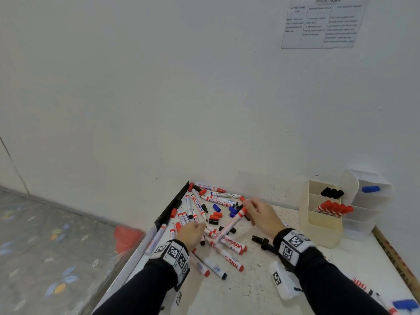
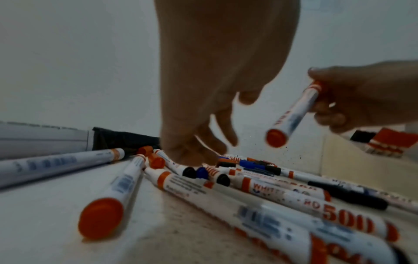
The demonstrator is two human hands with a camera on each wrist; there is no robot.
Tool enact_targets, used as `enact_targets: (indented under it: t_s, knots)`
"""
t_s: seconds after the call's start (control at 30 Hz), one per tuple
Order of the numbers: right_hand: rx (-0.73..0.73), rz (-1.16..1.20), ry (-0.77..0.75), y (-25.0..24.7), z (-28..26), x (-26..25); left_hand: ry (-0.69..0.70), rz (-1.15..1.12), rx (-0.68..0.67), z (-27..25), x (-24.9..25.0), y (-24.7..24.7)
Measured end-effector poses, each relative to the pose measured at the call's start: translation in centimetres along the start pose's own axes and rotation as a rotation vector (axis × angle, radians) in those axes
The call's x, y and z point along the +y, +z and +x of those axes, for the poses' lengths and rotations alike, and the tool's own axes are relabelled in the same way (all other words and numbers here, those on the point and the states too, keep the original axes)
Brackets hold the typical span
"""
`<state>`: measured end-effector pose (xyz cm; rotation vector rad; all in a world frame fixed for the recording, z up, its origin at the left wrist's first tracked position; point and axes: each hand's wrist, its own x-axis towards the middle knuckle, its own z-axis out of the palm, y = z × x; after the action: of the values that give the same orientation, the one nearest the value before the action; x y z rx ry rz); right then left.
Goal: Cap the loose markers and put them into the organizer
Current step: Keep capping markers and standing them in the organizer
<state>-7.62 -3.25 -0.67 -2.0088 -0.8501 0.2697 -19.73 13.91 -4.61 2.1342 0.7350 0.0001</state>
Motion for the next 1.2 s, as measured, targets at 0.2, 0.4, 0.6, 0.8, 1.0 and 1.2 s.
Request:
enact_targets:
  t_s: [0.2, 0.4, 0.6, 0.8, 1.0, 1.2]
  knots:
    - [0.385, 0.081, 0.022, -7.4, 0.6, 1.8, -0.120, 0.432, 0.087, 2.3, -1.8, -0.7]
    - [0.667, 0.044, 0.053, -13.1, 0.1, 4.4, -0.131, 0.408, 0.073, 3.8, -2.0, -0.9]
    - [0.817, -0.064, 0.100, -16.1, -0.7, 6.1, -0.204, 0.568, 0.110, 4.5, -1.0, -0.5]
    - [0.760, -0.178, 0.120, -16.8, -0.7, 7.7, -0.215, 0.602, 0.144, 5.0, -0.5, 0.0]
    - [0.749, -0.167, 0.101, -16.6, -0.6, 7.7, -0.245, 0.605, 0.161, 4.4, 0.4, 0.2]
    - [0.586, -0.284, 0.164, -15.3, -0.1, 8.1, -0.183, 0.467, 0.169, 2.7, 1.0, -0.9]
